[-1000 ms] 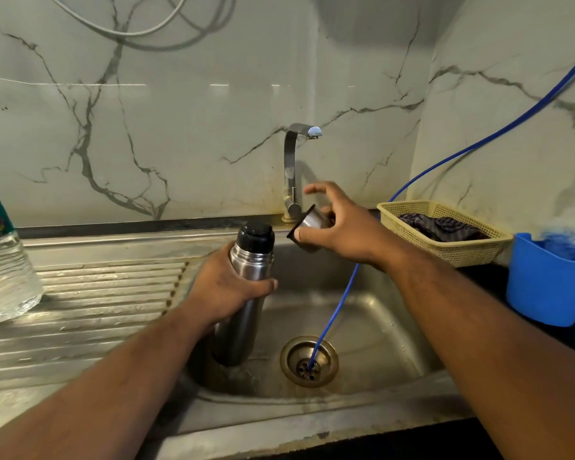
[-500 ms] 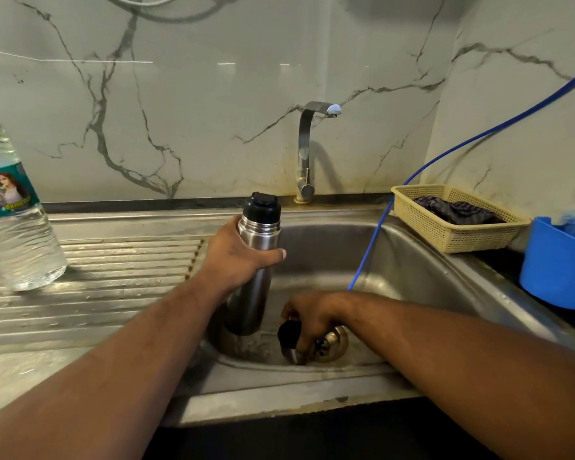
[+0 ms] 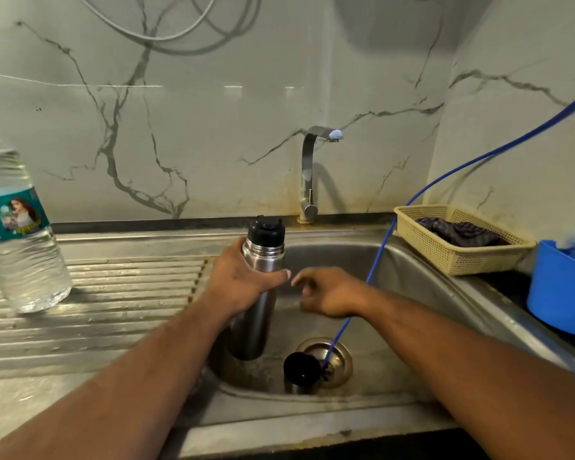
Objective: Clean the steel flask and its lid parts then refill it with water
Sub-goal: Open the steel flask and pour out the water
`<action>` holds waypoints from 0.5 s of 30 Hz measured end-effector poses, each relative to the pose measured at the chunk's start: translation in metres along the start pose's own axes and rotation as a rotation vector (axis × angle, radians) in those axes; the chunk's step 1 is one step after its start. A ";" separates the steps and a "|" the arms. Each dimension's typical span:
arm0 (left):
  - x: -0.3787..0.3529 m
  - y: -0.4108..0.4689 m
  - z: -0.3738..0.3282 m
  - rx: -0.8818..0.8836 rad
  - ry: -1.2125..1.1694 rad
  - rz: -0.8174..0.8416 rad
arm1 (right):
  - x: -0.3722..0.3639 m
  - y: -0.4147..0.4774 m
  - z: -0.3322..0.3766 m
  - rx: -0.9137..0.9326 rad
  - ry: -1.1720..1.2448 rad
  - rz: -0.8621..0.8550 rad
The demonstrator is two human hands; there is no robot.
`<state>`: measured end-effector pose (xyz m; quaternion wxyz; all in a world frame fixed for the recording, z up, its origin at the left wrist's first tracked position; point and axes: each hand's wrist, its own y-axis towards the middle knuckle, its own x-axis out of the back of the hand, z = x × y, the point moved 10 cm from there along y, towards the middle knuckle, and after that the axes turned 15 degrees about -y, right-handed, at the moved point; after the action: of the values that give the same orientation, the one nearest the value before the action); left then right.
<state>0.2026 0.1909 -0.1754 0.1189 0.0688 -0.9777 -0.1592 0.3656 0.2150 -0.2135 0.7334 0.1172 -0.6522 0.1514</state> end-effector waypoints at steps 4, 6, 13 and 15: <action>-0.009 -0.001 -0.002 -0.014 0.092 0.030 | 0.085 -0.028 -0.017 -0.078 0.314 -0.481; -0.014 -0.003 -0.007 -0.038 0.138 0.032 | 0.110 -0.041 -0.011 -0.059 0.357 -0.580; -0.050 -0.018 -0.012 -0.045 0.205 0.183 | 0.102 -0.045 0.022 -0.075 -0.153 -0.426; -0.057 -0.021 -0.014 -0.050 0.226 0.190 | 0.099 -0.044 0.019 -0.147 -0.235 -0.436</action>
<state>0.2626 0.1772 -0.1810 0.2446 -0.0093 -0.9559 -0.1626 0.3744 0.1740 -0.1118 0.6746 0.2181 -0.7015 -0.0728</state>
